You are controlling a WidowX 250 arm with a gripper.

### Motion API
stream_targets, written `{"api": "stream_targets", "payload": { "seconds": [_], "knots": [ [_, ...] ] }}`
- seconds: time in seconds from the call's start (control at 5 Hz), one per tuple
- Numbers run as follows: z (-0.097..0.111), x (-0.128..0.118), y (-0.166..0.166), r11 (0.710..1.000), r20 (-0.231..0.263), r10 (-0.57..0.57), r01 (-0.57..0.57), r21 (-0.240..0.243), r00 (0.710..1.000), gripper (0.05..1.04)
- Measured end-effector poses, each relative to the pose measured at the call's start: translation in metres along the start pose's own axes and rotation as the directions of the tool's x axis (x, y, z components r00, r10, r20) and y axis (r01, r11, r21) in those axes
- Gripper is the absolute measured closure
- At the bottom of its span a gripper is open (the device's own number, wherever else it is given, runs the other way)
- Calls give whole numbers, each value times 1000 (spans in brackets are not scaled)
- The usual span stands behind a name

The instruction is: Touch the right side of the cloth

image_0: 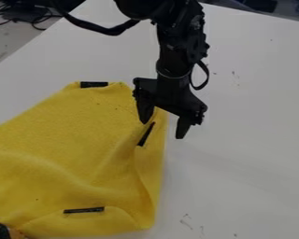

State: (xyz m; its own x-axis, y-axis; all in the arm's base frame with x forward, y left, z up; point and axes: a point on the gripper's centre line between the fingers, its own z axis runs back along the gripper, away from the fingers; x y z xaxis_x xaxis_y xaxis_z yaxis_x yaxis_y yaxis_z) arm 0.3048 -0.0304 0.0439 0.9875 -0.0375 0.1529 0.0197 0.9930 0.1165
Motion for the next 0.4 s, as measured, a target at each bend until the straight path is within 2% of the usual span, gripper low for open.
{"api": "stream_targets", "payload": {
  "seconds": [0.4],
  "knots": [
    [15,5,-1,1000,65,7,-5,-30,998,84]
  ]
}}
